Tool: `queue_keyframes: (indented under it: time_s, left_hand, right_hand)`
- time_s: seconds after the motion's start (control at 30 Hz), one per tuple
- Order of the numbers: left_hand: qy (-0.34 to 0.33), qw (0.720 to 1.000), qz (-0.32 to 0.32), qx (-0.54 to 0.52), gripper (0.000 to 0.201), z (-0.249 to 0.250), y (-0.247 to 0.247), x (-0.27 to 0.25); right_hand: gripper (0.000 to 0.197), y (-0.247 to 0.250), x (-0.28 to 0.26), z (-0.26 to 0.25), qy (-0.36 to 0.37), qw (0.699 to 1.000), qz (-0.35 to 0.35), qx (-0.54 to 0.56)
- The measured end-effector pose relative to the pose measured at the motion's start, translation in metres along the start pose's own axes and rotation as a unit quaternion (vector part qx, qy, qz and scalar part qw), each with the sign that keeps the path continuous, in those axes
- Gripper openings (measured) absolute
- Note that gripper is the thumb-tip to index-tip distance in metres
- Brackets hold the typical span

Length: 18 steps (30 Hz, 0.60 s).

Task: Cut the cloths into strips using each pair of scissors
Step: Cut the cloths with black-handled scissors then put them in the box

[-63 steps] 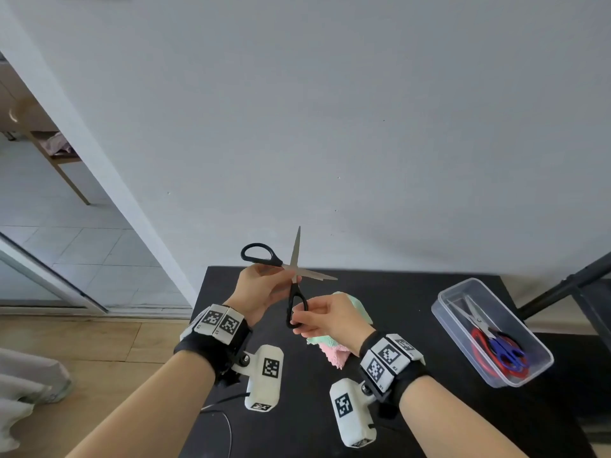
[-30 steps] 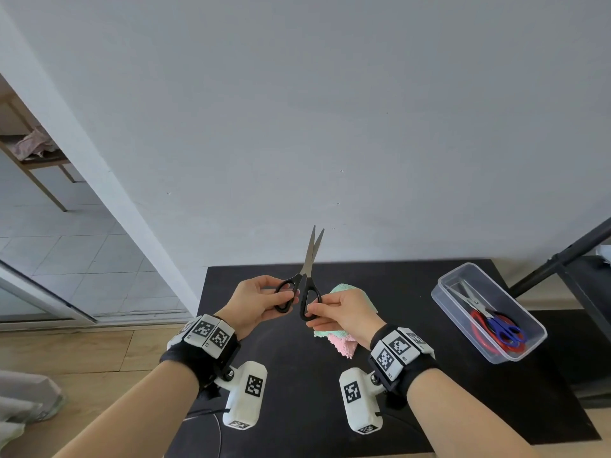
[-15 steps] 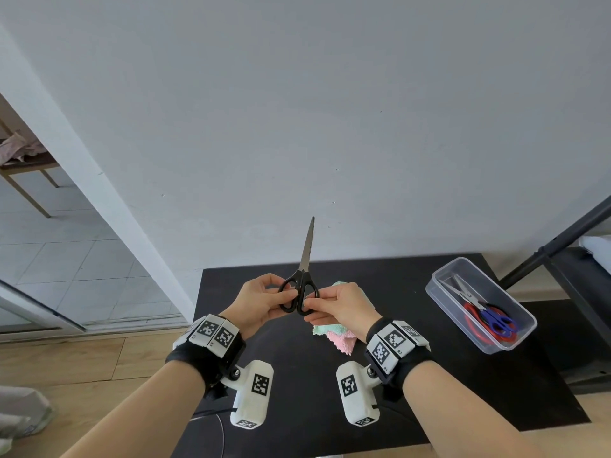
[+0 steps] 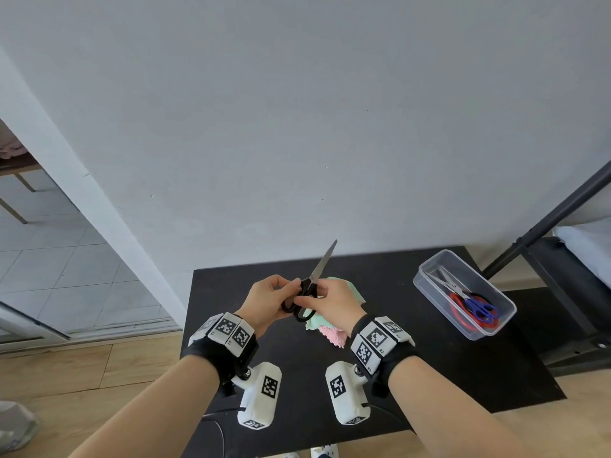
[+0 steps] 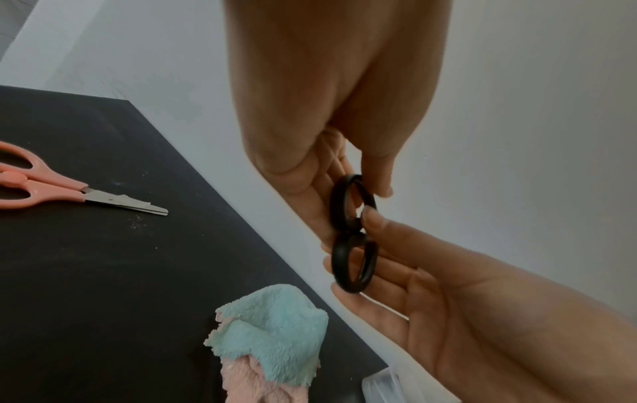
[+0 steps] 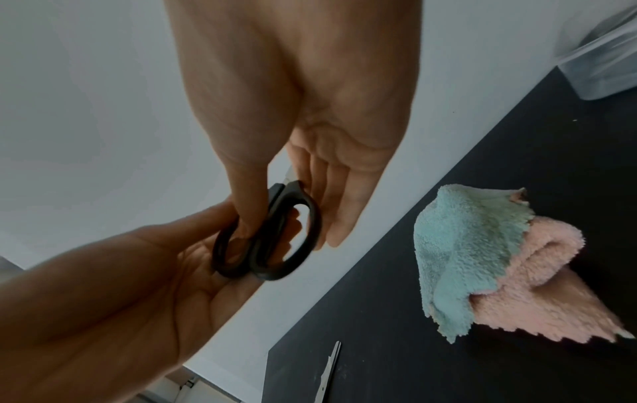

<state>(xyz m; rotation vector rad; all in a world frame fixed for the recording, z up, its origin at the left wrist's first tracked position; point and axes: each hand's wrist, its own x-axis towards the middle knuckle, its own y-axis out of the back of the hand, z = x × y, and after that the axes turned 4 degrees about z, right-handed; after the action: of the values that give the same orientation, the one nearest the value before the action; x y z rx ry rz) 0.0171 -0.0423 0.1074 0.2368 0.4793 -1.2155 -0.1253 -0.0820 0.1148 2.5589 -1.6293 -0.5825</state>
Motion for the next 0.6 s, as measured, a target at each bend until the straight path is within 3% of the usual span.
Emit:
queue_keyframes:
  time_s: [0.1,0.23,0.33,0.37,0.4,0.47,0.53,0.6]
  left_hand:
    - [0.035,0.999,-0.017,-0.030,0.021,-0.003,-0.004,-0.001]
    - [0.033,0.999,-0.036,0.013,0.020,-0.009,-0.008,-0.006]
    - [-0.020,0.985,-0.010,0.169,0.021,-0.014,-0.011,-0.010]
    - [-0.056,0.957,-0.010,0.286,0.022,-0.017,-0.010,-0.010]
    - [-0.089,0.907,-0.021,0.411,0.024,-0.020,-0.008,-0.010]
    - [-0.121,0.809,-0.056,0.573,0.028,-0.026,-0.004,-0.007]
    - [-0.119,0.757,-0.087,0.636,0.030,-0.031,-0.005,0.000]
    - [-0.113,0.731,-0.098,0.666,0.030,-0.032,-0.011,0.005]
  right_hand:
    - [0.016,-0.002,-0.002,0.008,-0.021,1.000,0.009,-0.009]
    - [0.009,-0.001,-0.002,0.020,-0.036,0.997,0.042,-0.054]
    - [0.012,0.005,-0.003,0.030,-0.037,0.992,0.056,-0.109]
    - [0.009,0.008,-0.005,0.032,-0.048,0.989,0.053,-0.127]
    - [0.007,0.011,-0.007,0.035,-0.050,0.988,0.052,-0.140]
    - [0.028,0.017,-0.011,0.041,-0.072,0.982,0.054,-0.167]
    - [0.035,0.026,-0.016,0.044,-0.075,0.978,0.052,-0.190]
    - [0.032,0.036,-0.021,0.047,-0.070,0.973,0.052,-0.212]
